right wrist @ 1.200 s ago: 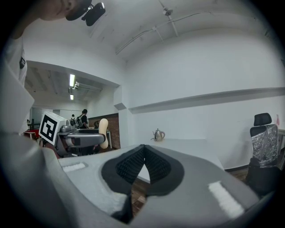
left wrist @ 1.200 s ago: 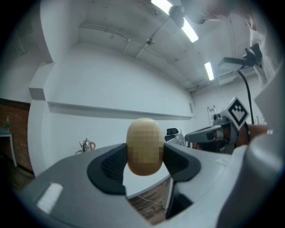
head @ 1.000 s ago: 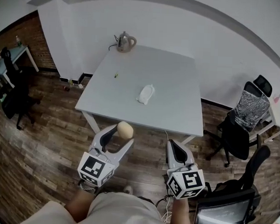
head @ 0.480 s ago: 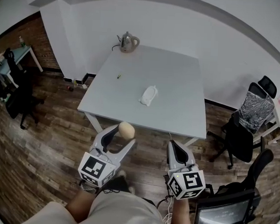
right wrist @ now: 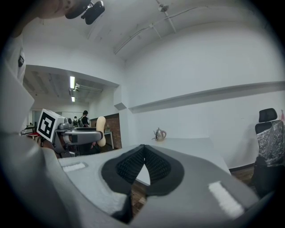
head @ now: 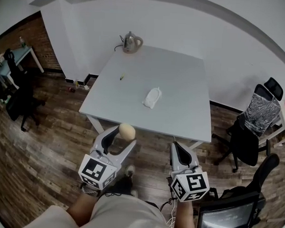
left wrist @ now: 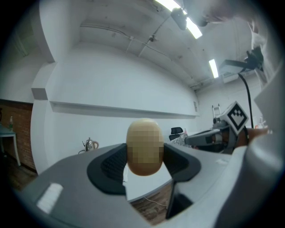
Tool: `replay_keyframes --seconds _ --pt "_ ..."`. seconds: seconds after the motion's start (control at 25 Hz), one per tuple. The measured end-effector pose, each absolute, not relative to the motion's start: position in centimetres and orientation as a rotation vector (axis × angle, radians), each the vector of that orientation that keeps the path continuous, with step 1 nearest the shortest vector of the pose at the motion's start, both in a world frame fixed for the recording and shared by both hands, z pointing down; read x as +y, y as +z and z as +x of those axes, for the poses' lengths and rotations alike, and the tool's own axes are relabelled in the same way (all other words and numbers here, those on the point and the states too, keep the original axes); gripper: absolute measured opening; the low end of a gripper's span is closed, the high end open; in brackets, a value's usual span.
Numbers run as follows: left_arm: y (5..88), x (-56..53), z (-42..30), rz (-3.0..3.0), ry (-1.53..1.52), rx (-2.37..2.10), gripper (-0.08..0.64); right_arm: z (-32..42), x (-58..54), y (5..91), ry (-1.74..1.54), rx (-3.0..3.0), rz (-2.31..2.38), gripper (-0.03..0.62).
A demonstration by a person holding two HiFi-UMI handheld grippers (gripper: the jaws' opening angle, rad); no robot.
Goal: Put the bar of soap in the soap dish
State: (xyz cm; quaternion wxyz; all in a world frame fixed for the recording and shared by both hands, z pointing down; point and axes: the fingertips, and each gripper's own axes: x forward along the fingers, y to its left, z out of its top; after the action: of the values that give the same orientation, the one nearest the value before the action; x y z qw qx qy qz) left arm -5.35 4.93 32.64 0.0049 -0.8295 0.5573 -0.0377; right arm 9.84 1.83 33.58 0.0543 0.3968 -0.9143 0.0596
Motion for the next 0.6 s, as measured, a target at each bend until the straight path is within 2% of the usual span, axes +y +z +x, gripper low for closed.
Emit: replay_keyframes --seconds 0.6 --pt "33.5 1.3 -6.6 -2.632 -0.093 1.746 0.267 8.4 -1.4 34.1 0.189 -2.750 1.204 0.002"
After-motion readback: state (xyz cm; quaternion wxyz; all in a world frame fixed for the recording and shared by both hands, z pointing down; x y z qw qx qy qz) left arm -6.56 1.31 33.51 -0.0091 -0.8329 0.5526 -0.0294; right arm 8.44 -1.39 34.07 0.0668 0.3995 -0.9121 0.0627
